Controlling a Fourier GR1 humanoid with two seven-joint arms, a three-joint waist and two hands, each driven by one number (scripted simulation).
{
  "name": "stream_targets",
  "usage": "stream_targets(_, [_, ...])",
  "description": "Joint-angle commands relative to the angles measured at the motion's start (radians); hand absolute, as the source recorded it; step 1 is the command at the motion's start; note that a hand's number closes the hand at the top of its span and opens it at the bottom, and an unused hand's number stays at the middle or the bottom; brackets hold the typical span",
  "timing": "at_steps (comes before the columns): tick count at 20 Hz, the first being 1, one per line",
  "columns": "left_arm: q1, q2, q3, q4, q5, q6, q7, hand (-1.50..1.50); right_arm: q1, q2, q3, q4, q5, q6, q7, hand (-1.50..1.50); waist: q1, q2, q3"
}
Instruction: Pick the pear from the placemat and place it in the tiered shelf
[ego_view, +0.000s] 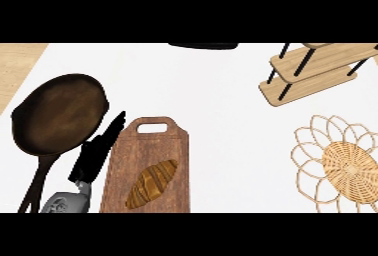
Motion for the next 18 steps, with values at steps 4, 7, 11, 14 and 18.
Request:
stream_targets(4, [-0.004,-0.026,-0.011,0.021,-0.024,0.031,-0.005,0.0,-0.01,0.045,-0.169,0.035,-0.169,-0.001,0.043,-1.5,0.008,0.017,0.007])
stream_targets(7, [0.001,0.006,0.002,0.015,-0.014,0.004,-0.004,0.0,0.006,-0.038,-0.236,0.005,-0.229,-0.065,0.046,-1.5,-0.001,0.017,0.007])
stream_targets(11, [-0.002,0.011,0.02,-0.022,0.009,-0.001,0.02,0.0,0.061,-0.091,-0.296,-0.029,-0.282,-0.173,0.008,-1.5,-0.009,0.013,0.009])
stream_targets(14, [0.032,0.013,0.025,0.012,0.007,-0.001,-0.023,0.0,0.07,-0.187,-0.319,-0.046,-0.295,-0.223,0.047,-1.5,-0.004,0.021,0.008])
stream_targets(18, [0.034,0.018,0.02,-0.017,-0.002,0.003,-0.018,0.0,0.165,-0.266,-0.333,-0.024,-0.3,-0.235,0.086,-1.5,-0.013,0.018,0.01])
